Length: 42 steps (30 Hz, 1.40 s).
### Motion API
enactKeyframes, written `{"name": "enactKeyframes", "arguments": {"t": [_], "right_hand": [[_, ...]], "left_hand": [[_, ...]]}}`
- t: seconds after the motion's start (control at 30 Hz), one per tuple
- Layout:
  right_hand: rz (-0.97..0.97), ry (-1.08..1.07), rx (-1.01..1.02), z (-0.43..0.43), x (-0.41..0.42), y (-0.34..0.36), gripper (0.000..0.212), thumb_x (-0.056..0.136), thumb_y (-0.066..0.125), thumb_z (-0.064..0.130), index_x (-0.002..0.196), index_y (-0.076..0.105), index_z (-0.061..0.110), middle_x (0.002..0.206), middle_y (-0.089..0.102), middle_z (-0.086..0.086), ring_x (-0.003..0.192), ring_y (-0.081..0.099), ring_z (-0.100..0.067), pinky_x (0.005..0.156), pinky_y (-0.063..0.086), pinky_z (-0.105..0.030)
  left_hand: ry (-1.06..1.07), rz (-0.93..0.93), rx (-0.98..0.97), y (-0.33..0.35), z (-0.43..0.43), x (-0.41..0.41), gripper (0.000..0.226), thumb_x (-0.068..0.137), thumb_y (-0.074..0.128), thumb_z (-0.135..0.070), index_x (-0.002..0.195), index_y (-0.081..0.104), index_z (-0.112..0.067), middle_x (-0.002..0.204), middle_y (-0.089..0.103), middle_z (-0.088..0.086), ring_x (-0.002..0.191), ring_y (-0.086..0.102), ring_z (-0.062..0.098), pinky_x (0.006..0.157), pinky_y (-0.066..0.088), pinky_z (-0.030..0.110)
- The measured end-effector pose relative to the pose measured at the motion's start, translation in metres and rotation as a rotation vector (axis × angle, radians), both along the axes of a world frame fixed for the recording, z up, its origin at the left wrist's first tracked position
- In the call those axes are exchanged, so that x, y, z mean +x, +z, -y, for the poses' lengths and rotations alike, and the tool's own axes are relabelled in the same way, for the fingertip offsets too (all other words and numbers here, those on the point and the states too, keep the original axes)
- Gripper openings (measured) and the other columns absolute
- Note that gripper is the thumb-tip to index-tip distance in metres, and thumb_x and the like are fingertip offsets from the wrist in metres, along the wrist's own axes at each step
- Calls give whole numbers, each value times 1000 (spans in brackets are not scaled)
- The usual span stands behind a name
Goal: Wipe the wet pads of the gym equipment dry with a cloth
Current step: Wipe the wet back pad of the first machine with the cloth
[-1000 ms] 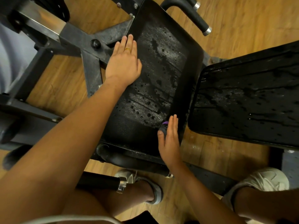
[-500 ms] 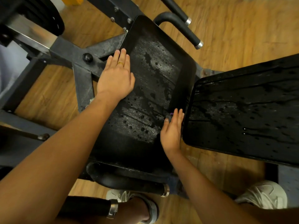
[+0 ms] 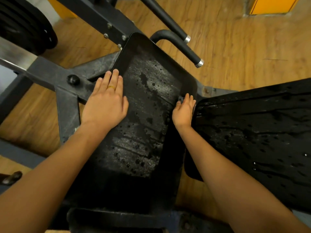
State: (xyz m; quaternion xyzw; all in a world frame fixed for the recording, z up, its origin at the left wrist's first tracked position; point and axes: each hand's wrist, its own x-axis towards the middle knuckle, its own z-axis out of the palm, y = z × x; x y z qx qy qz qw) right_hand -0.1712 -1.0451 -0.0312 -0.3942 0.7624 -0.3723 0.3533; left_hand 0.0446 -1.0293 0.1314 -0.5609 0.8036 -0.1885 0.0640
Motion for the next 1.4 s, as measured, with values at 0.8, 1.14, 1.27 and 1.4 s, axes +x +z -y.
{"name": "enactKeyframes", "arguments": {"t": [0.8, 1.14, 1.27, 1.4], "right_hand": [[-353, 564, -322, 90, -67, 9, 58, 105, 45, 7, 159, 23, 9, 168, 16, -7, 156, 0, -27, 127, 11, -40], [-330, 564, -328, 102, -68, 8, 59, 105, 46, 9, 160, 23, 11, 168, 16, -6, 156, 2, -26, 127, 13, -45], [-300, 539, -363, 112, -49, 30, 57, 106, 44, 10, 159, 23, 9, 167, 18, -7, 156, 4, -27, 127, 11, -40], [-303, 592, -463, 140, -8, 77, 57, 106, 44, 10, 159, 24, 7, 166, 22, -10, 155, 8, -31, 126, 12, -45]], "left_hand": [[19, 8, -3, 0, 1, -2, 67, 98, 31, -36, 151, 37, 4, 161, 30, 22, 150, 29, 35, 122, 25, 49], [26, 24, -7, 0, 1, -2, 67, 99, 29, -37, 152, 37, 3, 161, 30, 22, 150, 30, 34, 122, 27, 49], [22, 19, -15, -2, 2, -2, 67, 99, 27, -37, 152, 37, 4, 161, 29, 22, 150, 30, 35, 122, 27, 49], [27, 11, -14, -2, 1, -2, 67, 98, 29, -37, 151, 37, 3, 161, 30, 22, 149, 31, 35, 122, 27, 49]]}}
